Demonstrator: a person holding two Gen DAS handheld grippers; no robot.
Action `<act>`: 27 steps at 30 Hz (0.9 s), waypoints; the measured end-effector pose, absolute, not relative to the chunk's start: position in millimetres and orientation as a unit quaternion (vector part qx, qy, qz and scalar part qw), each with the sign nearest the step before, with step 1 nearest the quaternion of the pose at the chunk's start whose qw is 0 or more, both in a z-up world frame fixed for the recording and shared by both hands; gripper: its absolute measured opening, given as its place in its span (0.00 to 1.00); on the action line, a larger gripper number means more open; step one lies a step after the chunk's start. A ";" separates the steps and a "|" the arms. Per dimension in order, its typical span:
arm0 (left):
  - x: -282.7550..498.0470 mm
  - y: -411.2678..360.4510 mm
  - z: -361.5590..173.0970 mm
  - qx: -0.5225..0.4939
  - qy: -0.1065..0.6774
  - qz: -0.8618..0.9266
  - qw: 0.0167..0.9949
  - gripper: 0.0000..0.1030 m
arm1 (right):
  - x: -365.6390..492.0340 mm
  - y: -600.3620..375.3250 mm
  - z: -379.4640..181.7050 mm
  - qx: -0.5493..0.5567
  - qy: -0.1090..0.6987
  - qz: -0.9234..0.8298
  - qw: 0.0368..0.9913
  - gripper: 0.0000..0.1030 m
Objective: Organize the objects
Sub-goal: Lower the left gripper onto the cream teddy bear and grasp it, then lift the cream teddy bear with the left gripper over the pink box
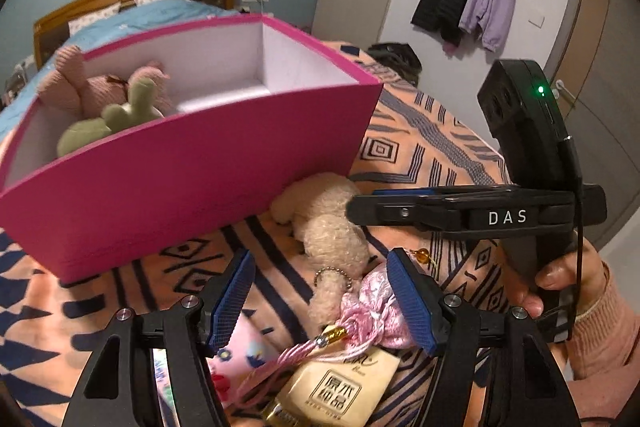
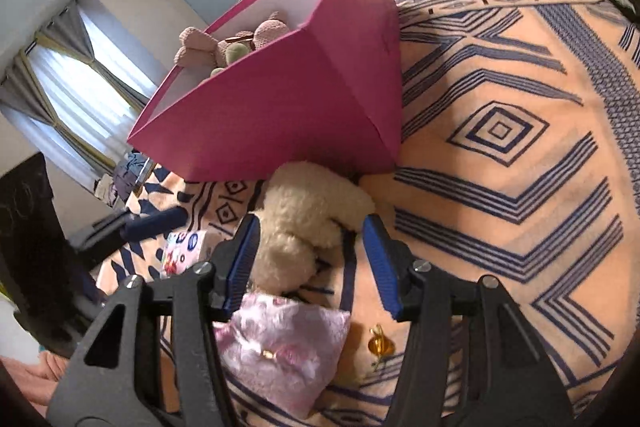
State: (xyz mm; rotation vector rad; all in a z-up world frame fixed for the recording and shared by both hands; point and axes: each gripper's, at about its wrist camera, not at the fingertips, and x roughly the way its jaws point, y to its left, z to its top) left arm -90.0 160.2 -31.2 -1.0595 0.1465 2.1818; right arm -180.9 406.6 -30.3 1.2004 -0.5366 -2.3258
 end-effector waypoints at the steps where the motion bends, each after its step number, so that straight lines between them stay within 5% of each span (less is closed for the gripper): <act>1: -92.1 162.3 -34.2 -0.416 0.058 0.838 0.349 0.65 | -183.0 406.1 -33.4 0.443 -0.205 -0.841 0.234 0.54; 14: -113.5 170.5 -59.5 -0.480 0.032 0.794 0.372 0.33 | -190.1 391.2 -44.8 0.461 -0.239 -0.816 0.255 0.54; 21: -112.5 171.6 -56.5 -0.473 0.034 0.796 0.377 0.32 | -187.3 392.7 -44.6 0.446 -0.250 -0.817 0.266 0.40; 27: -105.2 168.4 -42.0 -0.445 0.042 0.805 0.390 0.32 | -176.0 396.5 -31.8 0.417 -0.256 -0.827 0.276 0.38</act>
